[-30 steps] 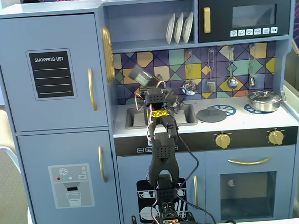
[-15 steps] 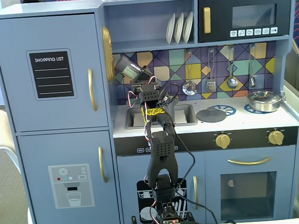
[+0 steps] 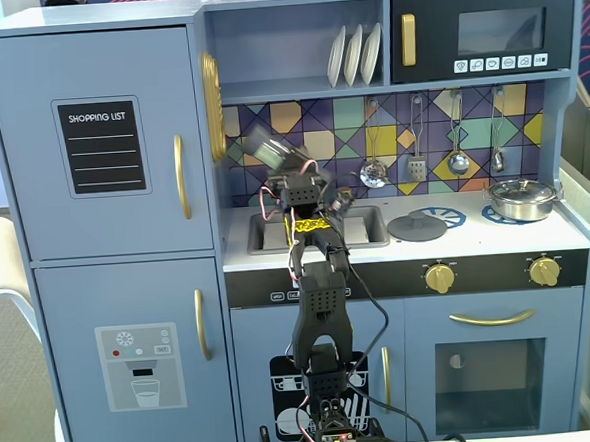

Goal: Put salt in the gray recipient

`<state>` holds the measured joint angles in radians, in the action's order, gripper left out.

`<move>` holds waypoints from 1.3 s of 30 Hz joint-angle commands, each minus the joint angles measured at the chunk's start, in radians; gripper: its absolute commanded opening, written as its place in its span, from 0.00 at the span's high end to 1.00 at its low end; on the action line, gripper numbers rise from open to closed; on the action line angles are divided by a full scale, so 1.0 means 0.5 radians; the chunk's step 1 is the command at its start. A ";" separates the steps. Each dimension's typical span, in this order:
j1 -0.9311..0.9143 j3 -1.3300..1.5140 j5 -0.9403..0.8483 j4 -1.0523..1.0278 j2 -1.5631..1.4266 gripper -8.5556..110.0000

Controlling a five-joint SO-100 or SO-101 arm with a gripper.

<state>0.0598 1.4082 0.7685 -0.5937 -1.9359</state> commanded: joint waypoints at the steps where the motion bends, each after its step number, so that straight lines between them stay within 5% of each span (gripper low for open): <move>1: 0.067 -0.454 -0.359 0.037 0.034 0.93; 7: -0.239 -0.457 -1.390 0.037 -0.080 0.93; 18: -1.420 -0.341 -3.384 0.196 -0.172 0.93; 25: -1.617 -0.052 -4.642 0.445 -0.141 0.93; 39: -1.789 0.574 -4.780 1.246 0.187 0.93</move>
<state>-0.8038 1.7027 -1.6337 -0.0491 -1.8469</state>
